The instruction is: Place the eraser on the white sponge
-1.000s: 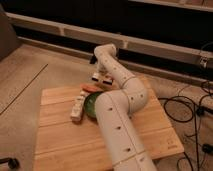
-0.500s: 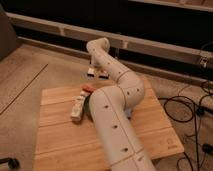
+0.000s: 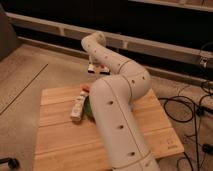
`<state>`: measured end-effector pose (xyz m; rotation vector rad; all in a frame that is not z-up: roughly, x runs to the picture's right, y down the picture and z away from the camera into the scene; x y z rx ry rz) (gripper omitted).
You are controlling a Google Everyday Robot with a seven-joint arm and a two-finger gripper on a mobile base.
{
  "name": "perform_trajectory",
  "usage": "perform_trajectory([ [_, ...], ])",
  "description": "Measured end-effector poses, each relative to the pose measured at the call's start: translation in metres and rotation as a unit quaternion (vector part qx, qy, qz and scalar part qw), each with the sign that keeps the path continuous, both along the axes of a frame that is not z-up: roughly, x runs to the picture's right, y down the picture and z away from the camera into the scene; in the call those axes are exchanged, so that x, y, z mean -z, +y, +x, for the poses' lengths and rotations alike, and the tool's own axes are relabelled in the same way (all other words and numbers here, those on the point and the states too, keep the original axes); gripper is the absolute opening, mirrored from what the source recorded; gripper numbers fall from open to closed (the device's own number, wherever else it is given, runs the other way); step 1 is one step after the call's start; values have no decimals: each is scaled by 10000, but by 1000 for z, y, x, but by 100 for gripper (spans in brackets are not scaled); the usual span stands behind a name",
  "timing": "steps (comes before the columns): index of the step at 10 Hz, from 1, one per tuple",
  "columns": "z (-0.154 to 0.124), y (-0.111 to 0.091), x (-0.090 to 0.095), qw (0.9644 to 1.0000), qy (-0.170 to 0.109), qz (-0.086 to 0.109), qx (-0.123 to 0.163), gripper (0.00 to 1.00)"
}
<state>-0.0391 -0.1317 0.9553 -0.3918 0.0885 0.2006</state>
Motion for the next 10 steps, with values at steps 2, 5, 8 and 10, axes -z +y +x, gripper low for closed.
perform_trajectory([
  [2, 5, 10, 26, 9996, 242, 85, -138, 0],
  [5, 38, 47, 59, 9948, 815, 46, -605, 0],
  [8, 84, 81, 89, 9833, 1471, -31, -1067, 0],
  [10, 105, 98, 112, 9743, 1827, -34, -1317, 0],
])
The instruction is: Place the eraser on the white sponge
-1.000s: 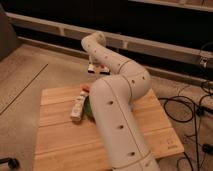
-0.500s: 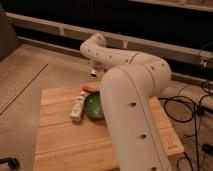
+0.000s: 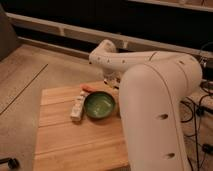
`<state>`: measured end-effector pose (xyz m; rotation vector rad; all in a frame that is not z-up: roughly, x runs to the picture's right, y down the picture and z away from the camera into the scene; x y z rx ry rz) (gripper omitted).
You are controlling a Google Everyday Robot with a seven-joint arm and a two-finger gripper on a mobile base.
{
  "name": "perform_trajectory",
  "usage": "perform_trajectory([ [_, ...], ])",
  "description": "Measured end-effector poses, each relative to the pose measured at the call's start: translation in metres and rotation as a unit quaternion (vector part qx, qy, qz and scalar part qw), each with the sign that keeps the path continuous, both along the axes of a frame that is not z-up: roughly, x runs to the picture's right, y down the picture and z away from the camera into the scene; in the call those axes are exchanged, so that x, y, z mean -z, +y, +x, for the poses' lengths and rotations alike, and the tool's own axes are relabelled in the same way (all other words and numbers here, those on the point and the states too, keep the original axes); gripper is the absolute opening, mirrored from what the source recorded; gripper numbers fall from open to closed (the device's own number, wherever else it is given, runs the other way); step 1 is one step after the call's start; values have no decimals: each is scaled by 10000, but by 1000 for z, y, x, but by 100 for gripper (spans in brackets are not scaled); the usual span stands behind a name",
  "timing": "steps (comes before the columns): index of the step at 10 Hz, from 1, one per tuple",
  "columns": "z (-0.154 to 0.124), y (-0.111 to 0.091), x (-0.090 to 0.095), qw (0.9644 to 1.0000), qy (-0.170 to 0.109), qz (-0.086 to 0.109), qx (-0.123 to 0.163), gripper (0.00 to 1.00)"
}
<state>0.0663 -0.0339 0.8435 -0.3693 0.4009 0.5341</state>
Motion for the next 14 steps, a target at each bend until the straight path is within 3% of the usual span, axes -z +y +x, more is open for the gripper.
perform_trajectory([
  [2, 8, 12, 15, 9997, 199, -10, -154, 0],
  [9, 2, 13, 17, 9998, 164, -2, -97, 0],
  [11, -4, 27, 21, 9999, 133, -79, -75, 0],
  [14, 9, 62, 29, 9985, 268, -229, -408, 0],
])
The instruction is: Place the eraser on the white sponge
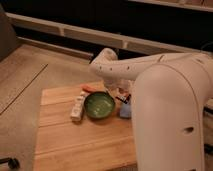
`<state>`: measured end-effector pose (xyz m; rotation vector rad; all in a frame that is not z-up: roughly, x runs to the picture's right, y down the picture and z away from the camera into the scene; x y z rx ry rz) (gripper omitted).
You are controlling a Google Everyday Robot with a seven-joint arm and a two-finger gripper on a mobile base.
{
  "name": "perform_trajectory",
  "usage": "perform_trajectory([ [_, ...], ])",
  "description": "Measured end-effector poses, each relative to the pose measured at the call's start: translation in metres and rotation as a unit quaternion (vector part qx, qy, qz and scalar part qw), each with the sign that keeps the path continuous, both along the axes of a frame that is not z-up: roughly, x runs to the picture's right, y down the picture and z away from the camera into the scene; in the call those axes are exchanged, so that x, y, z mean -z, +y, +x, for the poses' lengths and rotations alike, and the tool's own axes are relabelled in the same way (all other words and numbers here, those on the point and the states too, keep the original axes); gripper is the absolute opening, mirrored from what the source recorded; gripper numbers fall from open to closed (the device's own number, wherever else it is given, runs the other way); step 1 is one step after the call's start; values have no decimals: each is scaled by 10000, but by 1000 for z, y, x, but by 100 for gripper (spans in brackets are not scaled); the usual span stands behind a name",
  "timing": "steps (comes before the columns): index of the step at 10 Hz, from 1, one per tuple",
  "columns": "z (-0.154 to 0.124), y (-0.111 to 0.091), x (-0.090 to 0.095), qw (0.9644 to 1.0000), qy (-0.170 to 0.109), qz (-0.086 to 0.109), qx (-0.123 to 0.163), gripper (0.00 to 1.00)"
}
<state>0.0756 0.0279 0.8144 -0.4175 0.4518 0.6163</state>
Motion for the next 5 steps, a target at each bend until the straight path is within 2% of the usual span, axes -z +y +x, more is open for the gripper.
perform_trajectory([
  [3, 23, 24, -5, 9988, 45, 30, -477, 0],
  [5, 31, 30, -17, 9982, -48, 80, -587, 0],
])
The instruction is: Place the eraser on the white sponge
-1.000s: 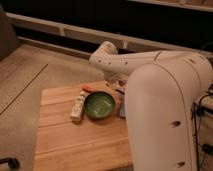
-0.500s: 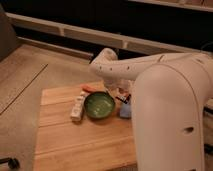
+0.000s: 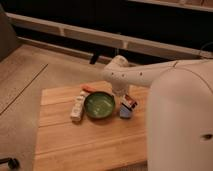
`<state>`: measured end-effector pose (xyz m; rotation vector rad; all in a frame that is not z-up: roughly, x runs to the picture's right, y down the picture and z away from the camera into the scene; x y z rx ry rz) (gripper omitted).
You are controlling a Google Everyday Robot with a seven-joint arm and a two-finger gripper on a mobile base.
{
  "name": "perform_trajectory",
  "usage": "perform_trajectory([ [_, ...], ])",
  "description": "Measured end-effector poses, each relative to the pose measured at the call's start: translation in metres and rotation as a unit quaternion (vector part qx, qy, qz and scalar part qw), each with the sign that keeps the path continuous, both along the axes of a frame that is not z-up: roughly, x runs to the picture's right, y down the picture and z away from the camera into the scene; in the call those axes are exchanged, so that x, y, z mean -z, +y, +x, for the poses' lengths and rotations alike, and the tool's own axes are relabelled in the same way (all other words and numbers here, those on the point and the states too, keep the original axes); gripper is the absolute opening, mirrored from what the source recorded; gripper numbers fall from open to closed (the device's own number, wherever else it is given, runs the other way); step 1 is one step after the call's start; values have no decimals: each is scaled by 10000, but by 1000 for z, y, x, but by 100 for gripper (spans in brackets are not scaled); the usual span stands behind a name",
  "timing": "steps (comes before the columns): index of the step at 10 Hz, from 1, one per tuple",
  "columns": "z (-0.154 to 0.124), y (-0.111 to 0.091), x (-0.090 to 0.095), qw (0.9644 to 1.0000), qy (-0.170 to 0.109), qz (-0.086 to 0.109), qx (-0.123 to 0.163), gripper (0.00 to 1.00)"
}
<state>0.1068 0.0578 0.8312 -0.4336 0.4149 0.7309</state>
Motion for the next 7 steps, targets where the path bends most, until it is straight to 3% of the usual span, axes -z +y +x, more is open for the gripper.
perform_trajectory([
  [4, -17, 10, -36, 9978, -628, -43, 218, 0],
  [7, -25, 25, -43, 9955, -856, -203, 343, 0],
])
